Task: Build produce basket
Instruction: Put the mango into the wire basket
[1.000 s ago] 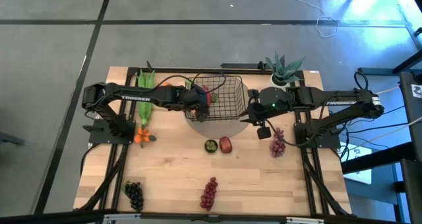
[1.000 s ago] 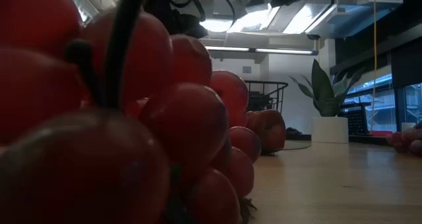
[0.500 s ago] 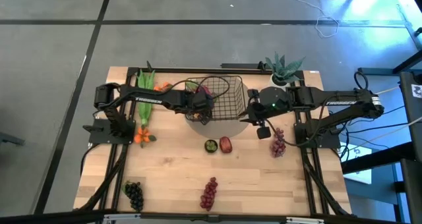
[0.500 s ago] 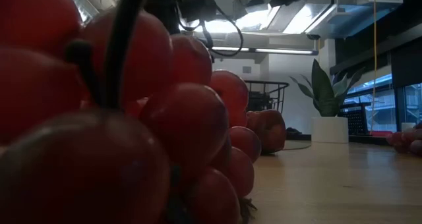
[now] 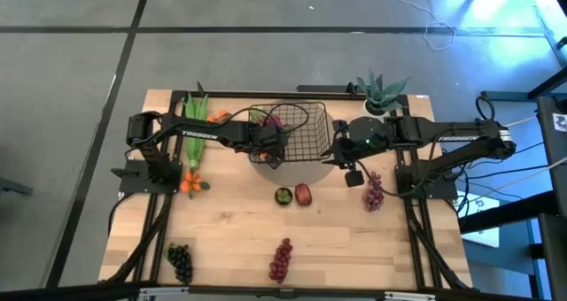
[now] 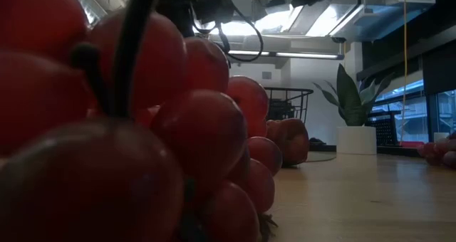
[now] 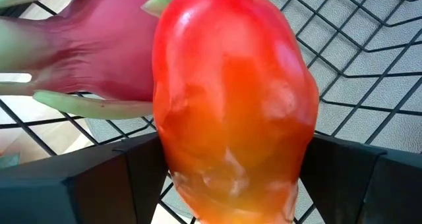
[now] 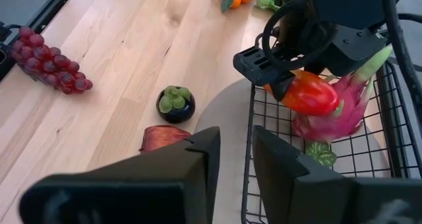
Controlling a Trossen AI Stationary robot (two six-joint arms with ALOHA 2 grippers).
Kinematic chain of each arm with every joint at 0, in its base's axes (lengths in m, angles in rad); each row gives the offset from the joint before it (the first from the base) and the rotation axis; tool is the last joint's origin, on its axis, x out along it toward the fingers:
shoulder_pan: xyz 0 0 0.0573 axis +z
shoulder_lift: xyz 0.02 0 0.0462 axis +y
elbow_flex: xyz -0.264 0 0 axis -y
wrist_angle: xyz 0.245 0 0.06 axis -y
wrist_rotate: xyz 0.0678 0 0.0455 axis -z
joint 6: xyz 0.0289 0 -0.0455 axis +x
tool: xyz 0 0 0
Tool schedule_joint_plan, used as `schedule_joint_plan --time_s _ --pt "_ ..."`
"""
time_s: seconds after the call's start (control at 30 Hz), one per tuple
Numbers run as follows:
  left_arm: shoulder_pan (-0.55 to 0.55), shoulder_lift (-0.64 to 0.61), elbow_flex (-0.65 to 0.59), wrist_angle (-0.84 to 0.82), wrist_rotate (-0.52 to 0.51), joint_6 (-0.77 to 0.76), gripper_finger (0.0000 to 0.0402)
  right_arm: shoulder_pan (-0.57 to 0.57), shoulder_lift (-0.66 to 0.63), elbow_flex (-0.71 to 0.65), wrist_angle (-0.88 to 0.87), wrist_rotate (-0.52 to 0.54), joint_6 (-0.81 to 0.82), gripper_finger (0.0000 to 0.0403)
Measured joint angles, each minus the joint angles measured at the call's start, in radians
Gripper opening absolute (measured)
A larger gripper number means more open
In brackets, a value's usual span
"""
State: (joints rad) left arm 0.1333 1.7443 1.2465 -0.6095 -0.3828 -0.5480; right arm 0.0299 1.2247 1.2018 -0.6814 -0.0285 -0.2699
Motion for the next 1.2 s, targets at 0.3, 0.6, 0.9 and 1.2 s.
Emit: schedule_joint_plan --time_s 0.3,0.6,0.9,1.2 --pt "0.028 0.000 0.000 -0.003 0.061 -0.028 0.0270 0.000 0.000 0.000 0.001 0.000 0.000 0.0081" --pt "0.055 0.000 -0.001 -0.002 0.116 -0.015 0.0270 0.000 0.000 0.000 0.001 0.000 0.000 0.0081" --pt "0.069 0.000 -0.001 -0.007 0.185 0.026 0.0271 0.000 0.000 0.000 0.001 0.000 0.000 0.0081" --pt "0.070 0.000 -0.001 -0.007 0.192 0.031 0.0302 0.000 0.000 0.000 0.001 0.000 0.000 0.0081"
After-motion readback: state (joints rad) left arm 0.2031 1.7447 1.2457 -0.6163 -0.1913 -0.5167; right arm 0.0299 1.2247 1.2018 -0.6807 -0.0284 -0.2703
